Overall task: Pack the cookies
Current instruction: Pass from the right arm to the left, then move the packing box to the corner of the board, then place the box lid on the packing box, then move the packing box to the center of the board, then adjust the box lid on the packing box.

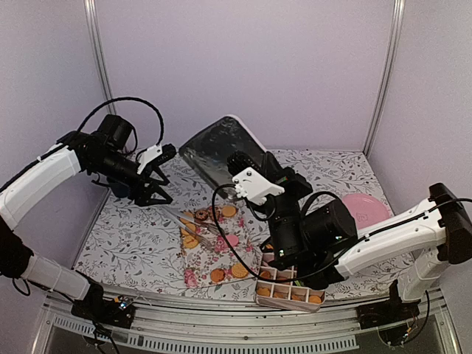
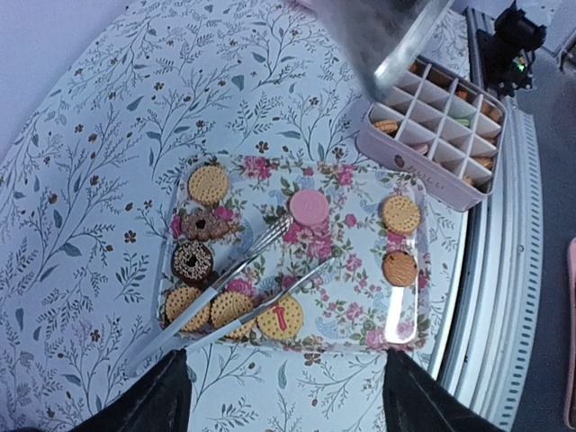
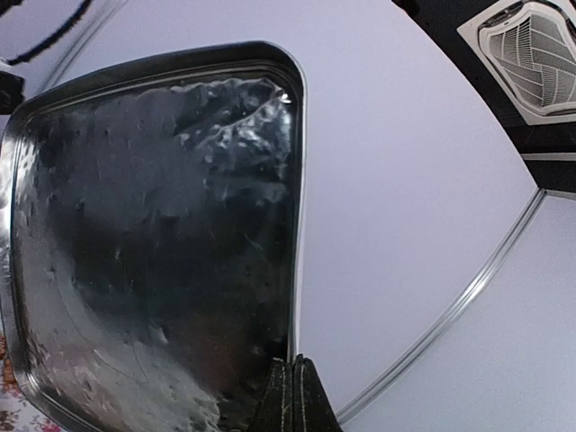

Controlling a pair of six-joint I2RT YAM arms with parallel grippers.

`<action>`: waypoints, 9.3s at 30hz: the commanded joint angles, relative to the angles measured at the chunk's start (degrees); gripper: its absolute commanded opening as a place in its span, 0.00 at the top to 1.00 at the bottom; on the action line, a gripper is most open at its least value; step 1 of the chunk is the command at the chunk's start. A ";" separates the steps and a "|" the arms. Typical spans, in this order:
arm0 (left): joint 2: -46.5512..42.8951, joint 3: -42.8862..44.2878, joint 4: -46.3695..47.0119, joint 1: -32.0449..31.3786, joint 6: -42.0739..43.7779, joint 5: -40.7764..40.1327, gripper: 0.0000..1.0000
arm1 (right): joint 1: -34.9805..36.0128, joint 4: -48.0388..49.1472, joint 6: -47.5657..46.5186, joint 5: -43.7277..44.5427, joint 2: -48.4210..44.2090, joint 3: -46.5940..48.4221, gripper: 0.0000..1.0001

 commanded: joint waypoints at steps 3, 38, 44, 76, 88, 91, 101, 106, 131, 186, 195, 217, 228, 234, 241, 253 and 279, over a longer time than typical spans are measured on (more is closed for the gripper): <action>2.99 11.00 -4.27 -3.88 -0.11 0.98 0.26 | 5.00 -48.61 41.25 -0.29 -8.13 1.43 1.00; 7.73 15.79 -10.56 -14.71 2.35 -0.57 0.97 | 4.74 -57.26 51.42 -5.53 -6.55 5.41 0.80; 8.19 15.47 -7.85 -15.65 2.69 -8.04 1.00 | 2.34 -72.35 64.18 -6.65 -8.16 7.15 0.24; -6.80 -7.22 28.27 -35.01 22.44 -42.29 1.00 | -32.06 -144.83 150.50 -60.77 -26.84 -15.43 1.00; -14.81 -22.82 52.35 -39.99 34.66 -50.89 1.00 | -31.75 -113.11 152.42 -79.17 -24.07 -19.32 1.00; -15.99 -25.12 54.62 -40.52 35.26 -51.02 1.00 | -31.75 -106.27 152.99 -81.03 -19.21 -16.55 1.00; -18.87 -35.56 64.74 -44.09 35.94 -54.19 1.00 | -32.00 -96.92 147.29 -86.87 5.68 5.64 1.00; -27.03 -49.32 76.43 -45.32 43.94 -48.69 1.00 | -36.20 -97.72 145.11 -84.31 1.99 2.59 1.00; -34.03 -77.91 91.35 -45.47 60.07 -36.53 0.78 | -43.23 -98.31 145.32 -81.94 -14.03 -12.99 1.00; -15.14 -68.82 89.68 -34.44 66.97 -34.43 0.61 | -5.64 -100.77 118.63 -60.29 9.14 7.16 1.00; -4.59 -63.99 95.47 -27.25 73.54 -27.95 0.61 | -11.37 -95.95 118.94 -63.54 11.43 9.20 1.00; 3.01 -60.92 103.68 -25.58 81.38 -25.57 0.60 | -24.23 -93.61 117.82 -64.04 -13.21 -1.30 0.34; 5.34 -60.14 107.32 -25.80 85.02 -23.46 0.49 | -27.68 -97.39 115.68 -65.64 4.76 10.85 0.30; 2.20 -60.43 102.53 -26.07 80.70 -26.59 0.37 | -27.71 -97.07 115.97 -65.99 8.29 12.36 0.29; -13.69 -56.54 70.97 -26.46 69.47 -26.61 0.10 | -27.78 -96.85 116.39 -65.85 8.80 10.43 0.30; -16.90 -49.69 51.37 -23.29 52.61 -31.53 0.09 | -28.02 -97.54 117.75 -64.77 9.92 7.87 0.36; 12.91 -15.95 22.39 -17.67 21.34 -23.82 0.31 | -28.30 -97.70 120.41 -63.09 2.53 2.34 0.40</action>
